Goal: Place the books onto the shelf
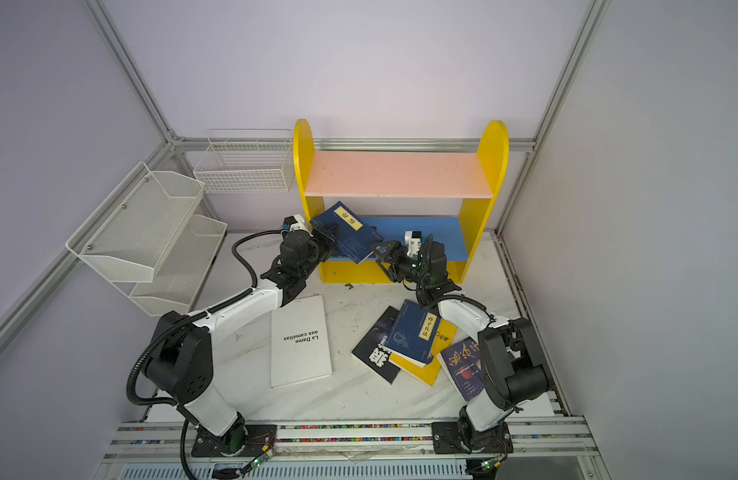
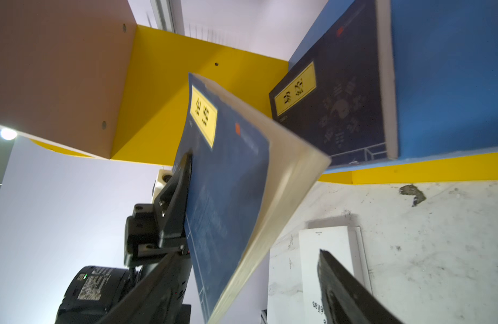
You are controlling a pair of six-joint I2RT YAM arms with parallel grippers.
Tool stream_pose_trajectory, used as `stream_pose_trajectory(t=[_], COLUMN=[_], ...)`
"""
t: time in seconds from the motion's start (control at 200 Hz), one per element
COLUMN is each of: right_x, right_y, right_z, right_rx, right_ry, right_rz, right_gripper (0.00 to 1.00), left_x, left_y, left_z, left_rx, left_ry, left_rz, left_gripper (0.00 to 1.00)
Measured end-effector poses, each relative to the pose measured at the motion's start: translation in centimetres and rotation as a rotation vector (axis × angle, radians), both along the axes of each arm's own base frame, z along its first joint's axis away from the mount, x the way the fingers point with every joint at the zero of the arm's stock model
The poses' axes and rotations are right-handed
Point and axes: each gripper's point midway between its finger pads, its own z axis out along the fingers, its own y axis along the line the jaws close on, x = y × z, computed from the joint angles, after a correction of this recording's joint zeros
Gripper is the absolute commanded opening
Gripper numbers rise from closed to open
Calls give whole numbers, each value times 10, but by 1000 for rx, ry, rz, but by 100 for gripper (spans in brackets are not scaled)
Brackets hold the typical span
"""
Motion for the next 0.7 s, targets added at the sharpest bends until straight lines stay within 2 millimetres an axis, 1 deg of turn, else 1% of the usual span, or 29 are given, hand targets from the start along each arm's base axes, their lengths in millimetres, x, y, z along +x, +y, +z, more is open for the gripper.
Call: stream_pose_trajectory(t=[0.155, 0.225, 0.295, 0.395, 0.46, 0.56, 0.605, 0.7], right_x=[0, 2, 6, 12, 12, 11, 11, 14], right_y=[5, 6, 7, 9, 11, 13, 14, 16], right_z=[27, 34, 35, 29, 26, 28, 29, 30], right_rx=[56, 74, 88, 88, 85, 85, 87, 99], right_ry=[-52, -66, -63, -41, -29, -29, -32, -26], right_rz=[30, 38, 41, 47, 57, 71, 77, 87], right_gripper=[78, 76, 74, 72, 70, 67, 64, 52], left_x=[1, 3, 6, 9, 9, 6, 5, 3], left_y=[-4, -5, -6, -6, -8, -14, -16, -20], left_z=[5, 7, 11, 16, 18, 18, 20, 24], left_rx=[0, -3, -12, -19, -25, -29, -32, -43], left_ry=[-22, -31, -46, -64, -72, -78, -82, -97], left_rz=[39, 57, 70, 86, 88, 81, 78, 73], left_gripper=[1, 2, 2, 2, 2, 3, 3, 4])
